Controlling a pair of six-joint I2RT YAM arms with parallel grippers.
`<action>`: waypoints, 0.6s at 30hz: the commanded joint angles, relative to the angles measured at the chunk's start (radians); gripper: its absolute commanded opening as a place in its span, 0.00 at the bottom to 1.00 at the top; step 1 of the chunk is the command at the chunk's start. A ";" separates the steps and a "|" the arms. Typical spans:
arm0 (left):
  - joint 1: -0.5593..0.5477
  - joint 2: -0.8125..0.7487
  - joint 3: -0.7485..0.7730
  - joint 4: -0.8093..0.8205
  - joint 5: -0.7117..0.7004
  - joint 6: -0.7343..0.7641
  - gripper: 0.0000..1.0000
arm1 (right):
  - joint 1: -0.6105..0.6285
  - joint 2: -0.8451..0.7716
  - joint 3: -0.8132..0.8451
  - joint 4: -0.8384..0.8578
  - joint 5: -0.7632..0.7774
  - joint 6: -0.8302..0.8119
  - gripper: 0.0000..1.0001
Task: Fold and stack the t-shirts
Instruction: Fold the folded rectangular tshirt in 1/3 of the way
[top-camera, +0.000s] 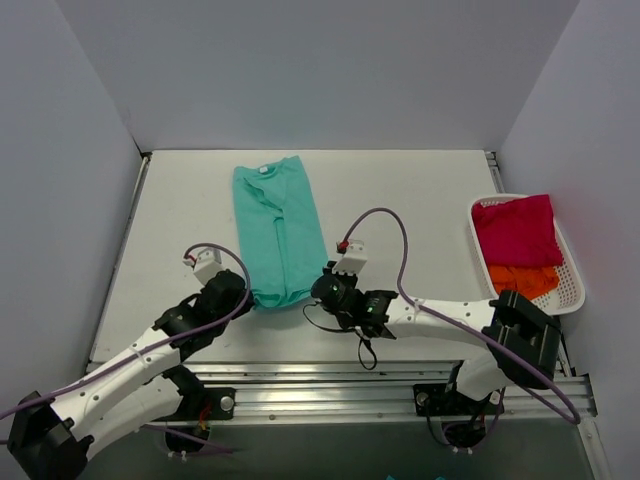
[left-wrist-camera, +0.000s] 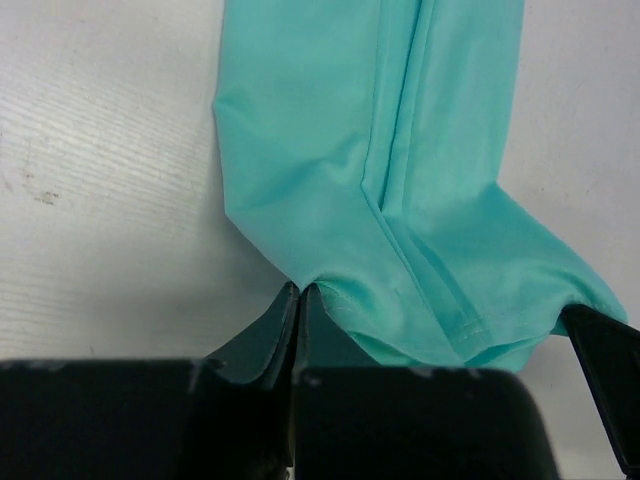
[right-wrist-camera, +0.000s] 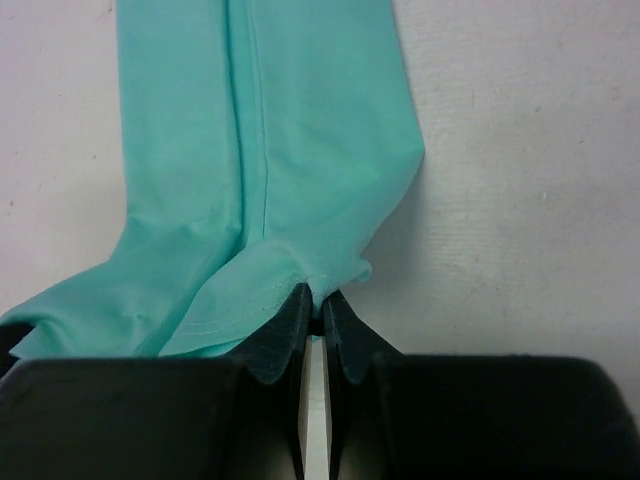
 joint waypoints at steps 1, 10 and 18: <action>0.054 0.046 0.061 0.091 0.025 0.075 0.02 | -0.042 0.036 0.049 -0.002 0.034 -0.067 0.00; 0.220 0.204 0.070 0.275 0.146 0.128 0.02 | -0.154 0.177 0.151 0.052 -0.018 -0.130 0.00; 0.290 0.335 0.139 0.349 0.168 0.161 0.02 | -0.202 0.275 0.260 0.072 -0.050 -0.148 0.00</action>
